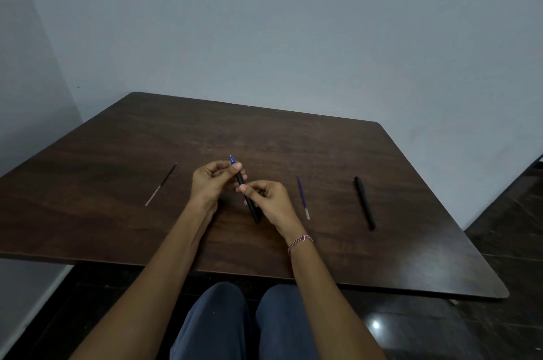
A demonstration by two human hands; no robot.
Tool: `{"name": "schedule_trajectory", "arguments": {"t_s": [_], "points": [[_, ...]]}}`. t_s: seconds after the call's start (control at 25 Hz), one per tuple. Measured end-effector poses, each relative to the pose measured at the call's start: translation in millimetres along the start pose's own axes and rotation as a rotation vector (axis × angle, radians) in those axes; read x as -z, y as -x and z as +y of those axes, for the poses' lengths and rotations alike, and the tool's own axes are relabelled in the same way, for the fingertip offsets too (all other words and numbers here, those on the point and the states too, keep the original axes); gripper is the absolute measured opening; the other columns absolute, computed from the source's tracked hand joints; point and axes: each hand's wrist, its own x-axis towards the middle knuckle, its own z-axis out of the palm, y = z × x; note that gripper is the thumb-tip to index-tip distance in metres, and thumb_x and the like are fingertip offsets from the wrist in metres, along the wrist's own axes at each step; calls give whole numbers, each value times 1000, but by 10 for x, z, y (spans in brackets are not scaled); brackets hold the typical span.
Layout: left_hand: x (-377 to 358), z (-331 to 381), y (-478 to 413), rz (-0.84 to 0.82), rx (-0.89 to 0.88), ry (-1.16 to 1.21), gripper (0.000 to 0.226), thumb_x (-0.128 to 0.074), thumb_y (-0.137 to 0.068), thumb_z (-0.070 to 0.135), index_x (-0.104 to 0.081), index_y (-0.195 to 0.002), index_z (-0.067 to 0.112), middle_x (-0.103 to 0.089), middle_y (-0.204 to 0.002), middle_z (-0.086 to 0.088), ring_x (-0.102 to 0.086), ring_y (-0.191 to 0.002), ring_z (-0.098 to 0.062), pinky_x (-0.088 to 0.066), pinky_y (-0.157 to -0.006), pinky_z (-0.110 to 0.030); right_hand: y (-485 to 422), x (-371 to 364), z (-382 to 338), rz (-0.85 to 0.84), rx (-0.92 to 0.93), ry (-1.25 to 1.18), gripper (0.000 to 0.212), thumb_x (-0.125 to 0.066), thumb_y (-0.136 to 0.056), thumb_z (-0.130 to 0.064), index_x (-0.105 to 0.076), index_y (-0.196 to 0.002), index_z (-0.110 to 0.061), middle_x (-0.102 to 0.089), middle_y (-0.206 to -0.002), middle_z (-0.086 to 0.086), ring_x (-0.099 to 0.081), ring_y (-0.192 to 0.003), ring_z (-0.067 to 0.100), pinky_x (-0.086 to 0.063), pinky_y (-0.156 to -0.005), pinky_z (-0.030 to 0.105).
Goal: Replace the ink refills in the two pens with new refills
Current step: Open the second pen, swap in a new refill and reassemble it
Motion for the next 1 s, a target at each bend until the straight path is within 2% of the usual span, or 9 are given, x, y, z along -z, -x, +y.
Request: {"name": "schedule_trajectory", "arguments": {"t_s": [0.16,0.24,0.32,0.36,0.44,0.52,0.68,0.88,1.0], "points": [[21,-10,-46,33,-29,-60,27,-73,-74,3,-50,-64,13,-62,-50,2,-64,-51,-12,-52,-51,-22,-14,-34,39,38,32,62,17,-69,-85,-31,-74,-92,-17,-68,-71,0,-62,-64,5,-49,-66,23],[23,-28,-58,29,-39,-74,25,-73,-74,5,-50,-66,13,-62,-52,3,-64,-52,-12,-52,-52,-23,-23,-51,42,73,49,89,16,-71,-83,-33,-73,-87,-18,-61,-63,-3,-55,-60,6,-44,-62,24],[3,-14,-44,-9,-25,-47,7,-66,-82,10,-61,-80,12,-68,-64,1,-67,-59,-14,-54,-55,-25,-28,-42,39,105,33,90,19,-71,-82,-36,-73,-86,-18,-59,-64,-2,-52,-60,6,-42,-60,25],[1,1,-35,-50,-2,-29,6,-59,-89,13,-65,-91,12,-71,-75,-1,-69,-67,-15,-55,-59,-26,-25,-37,30,118,19,84,20,-71,-82,-38,-73,-86,-18,-61,-65,-2,-54,-61,6,-43,-61,25],[17,21,-43,-160,72,-4,30,-38,-96,10,-65,-107,12,-73,-98,-8,-70,-88,-19,-56,-68,-28,-8,-32,14,137,-1,74,19,-70,-83,-39,-72,-85,-20,-65,-70,1,-56,-63,8,-45,-61,26],[40,42,-50,-201,99,5,40,-30,-92,3,-65,-109,13,-72,-103,-10,-69,-95,-22,-56,-73,-28,-1,-35,4,133,-14,74,17,-69,-83,-39,-71,-85,-21,-65,-73,5,-55,-63,11,-46,-62,28],[19,48,-42,-153,82,12,30,-41,-92,3,-68,-102,13,-75,-85,-5,-71,-78,-18,-56,-65,-25,-7,-33,-6,126,-21,76,13,-69,-83,-38,-70,-82,-25,-66,-72,1,-59,-67,13,-49,-66,33],[4,22,-37,-90,50,19,10,-57,-88,4,-62,-89,12,-70,-69,2,-70,-68,-14,-56,-60,-26,-5,-32,1,138,-2,89,14,-70,-83,-36,-71,-85,-22,-61,-65,-6,-56,-62,5,-47,-63,29],[18,11,-42,-84,25,33,10,-62,-85,5,-61,-92,12,-70,-79,2,-70,-68,-15,-56,-61,-28,-11,-34,12,131,-5,79,18,-72,-81,-36,-72,-88,-19,-65,-71,-1,-59,-67,9,-51,-68,33]]}}
